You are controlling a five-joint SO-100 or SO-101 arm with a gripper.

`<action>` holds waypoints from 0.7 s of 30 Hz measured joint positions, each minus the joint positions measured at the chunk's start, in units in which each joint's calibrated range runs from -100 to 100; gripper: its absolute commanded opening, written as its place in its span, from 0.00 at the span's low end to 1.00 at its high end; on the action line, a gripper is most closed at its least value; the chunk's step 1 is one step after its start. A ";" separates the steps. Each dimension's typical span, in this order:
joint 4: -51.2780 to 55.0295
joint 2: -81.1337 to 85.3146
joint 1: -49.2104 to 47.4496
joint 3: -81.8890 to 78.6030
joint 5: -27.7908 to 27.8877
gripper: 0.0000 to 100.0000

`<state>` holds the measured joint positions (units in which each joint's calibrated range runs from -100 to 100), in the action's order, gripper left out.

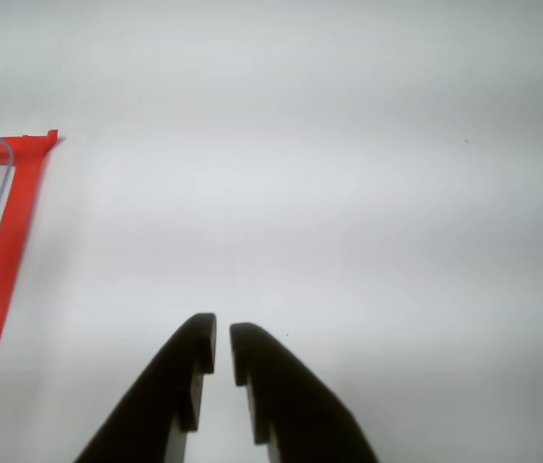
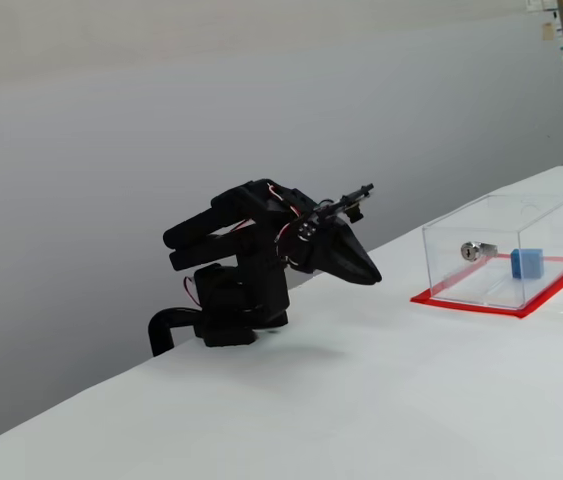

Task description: Pick the blue lego brick and place it into the transparent box

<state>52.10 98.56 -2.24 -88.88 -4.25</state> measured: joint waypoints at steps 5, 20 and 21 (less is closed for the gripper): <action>-0.77 0.34 -0.11 -4.50 0.00 0.02; -9.34 0.51 5.34 -9.53 0.34 0.02; -8.31 0.51 5.34 -9.53 0.68 0.02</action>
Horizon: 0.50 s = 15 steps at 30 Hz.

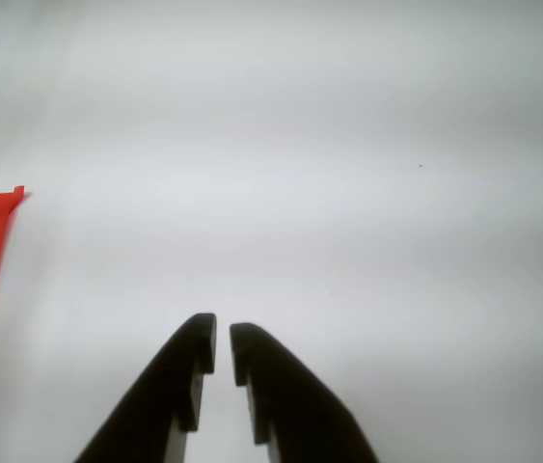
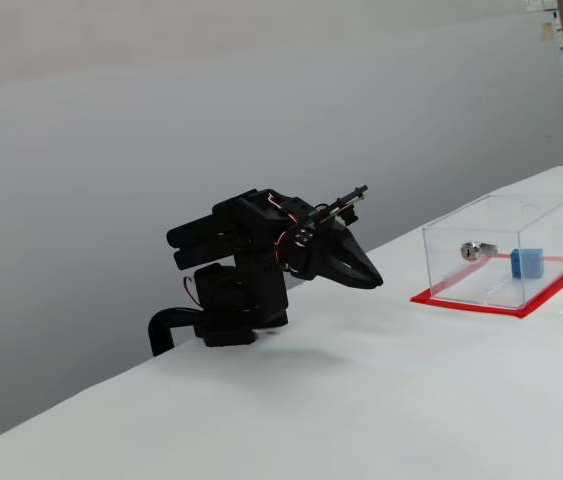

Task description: Pick the blue lego brick and place it into the transparent box

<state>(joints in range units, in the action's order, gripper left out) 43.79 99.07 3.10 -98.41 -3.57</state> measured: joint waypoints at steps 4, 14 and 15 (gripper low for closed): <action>6.51 0.08 -0.11 0.00 1.22 0.02; 8.14 0.08 0.00 0.00 1.42 0.02; 8.14 0.08 0.00 0.00 1.42 0.02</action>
